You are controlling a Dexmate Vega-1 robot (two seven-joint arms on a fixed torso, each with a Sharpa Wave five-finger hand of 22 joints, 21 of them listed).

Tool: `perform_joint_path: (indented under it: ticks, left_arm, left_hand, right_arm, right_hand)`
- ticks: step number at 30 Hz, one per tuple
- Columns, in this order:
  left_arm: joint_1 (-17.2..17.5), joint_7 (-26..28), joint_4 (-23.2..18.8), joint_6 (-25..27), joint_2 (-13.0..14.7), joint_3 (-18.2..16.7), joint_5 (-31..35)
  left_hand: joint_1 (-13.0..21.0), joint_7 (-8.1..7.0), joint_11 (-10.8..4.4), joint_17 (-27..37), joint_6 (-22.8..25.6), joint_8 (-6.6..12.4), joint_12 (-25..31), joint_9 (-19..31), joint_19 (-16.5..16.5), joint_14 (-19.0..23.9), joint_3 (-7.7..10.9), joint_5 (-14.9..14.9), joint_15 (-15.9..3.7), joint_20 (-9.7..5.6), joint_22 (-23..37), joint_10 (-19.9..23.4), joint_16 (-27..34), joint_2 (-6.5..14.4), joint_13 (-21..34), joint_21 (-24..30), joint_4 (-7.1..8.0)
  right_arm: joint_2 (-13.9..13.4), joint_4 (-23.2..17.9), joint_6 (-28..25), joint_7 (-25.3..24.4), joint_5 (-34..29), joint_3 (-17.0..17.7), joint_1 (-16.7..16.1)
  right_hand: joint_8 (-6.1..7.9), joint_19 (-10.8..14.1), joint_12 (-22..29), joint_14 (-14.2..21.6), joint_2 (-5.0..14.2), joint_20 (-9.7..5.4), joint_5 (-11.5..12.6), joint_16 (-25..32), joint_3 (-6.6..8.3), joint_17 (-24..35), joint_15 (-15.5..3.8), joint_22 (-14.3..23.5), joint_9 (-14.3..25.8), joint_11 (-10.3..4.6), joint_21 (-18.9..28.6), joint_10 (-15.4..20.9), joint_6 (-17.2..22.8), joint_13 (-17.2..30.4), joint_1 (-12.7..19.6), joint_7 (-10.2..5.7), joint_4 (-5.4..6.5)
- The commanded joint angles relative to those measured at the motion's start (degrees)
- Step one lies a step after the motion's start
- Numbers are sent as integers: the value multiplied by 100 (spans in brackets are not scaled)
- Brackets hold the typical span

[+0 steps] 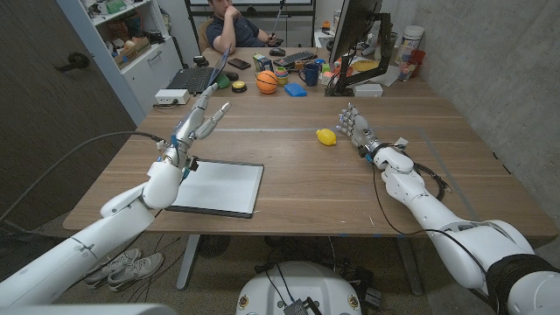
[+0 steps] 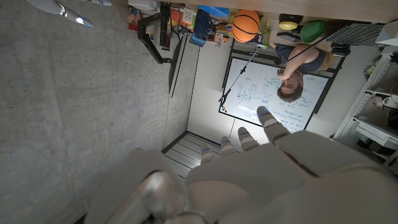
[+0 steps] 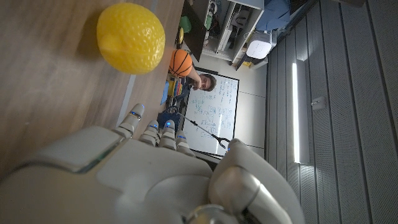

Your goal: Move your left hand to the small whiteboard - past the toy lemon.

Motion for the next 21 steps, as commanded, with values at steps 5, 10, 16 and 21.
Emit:
perform_joint_path:
  ticks: [5, 10, 16, 21]
  left_arm:
    - [489, -251, -726, 1011, 624, -76, 757]
    - [617, -402, -852, 1143, 820, -102, 793]
    - [723, -599, -1018, 1348, 1011, -129, 812]
    - [837, -698, -1154, 1529, 1147, -170, 841]
  left_hand:
    - [210, -6, -21, 22, -471, -23, 14, 26, 117, -108, -35, 27, -7, 141, 4, -197, 21, -56, 18, 71, -122]
    - [413, -8, -53, 18, -512, 31, 101, 39, 379, 41, -65, 24, -18, 283, -10, -43, 108, -148, 16, 142, -245]
    - [478, -8, -91, 15, -489, 56, 104, 44, 430, 51, -75, 24, -27, 335, -17, -28, 113, -173, 14, 143, -282]
    - [520, -8, -125, 14, -463, 73, 94, 47, 428, 46, -83, 24, -36, 362, -23, -48, 112, -189, 11, 127, -306]
  right_arm:
    - [-59, -94, -16, 34, 5, 39, -38]
    - [-57, -7, 56, 78, -11, 29, 9]
    - [-41, 60, 62, 115, 13, 41, 49]
    - [-26, 114, 117, 110, -3, 41, 73]
  right_hand:
    - [40, 26, 8, 28, 54, 21, 31, -20, -28, 12, -3, 27, 16, 27, -17, 7, -24, 28, -55, 20, 24]
    - [41, 29, 8, 26, 52, 23, 31, -21, -30, 13, -1, 27, 16, 25, -21, 9, -23, 28, -59, 19, 24]
    - [39, 30, 9, 29, 48, 22, 31, -21, -34, 13, 1, 27, 16, 31, -26, 13, -26, 28, -64, 19, 26]
    - [40, 35, 10, 31, 41, 25, 30, -20, -42, 14, 5, 27, 16, 31, -31, 15, -24, 27, -74, 18, 28]
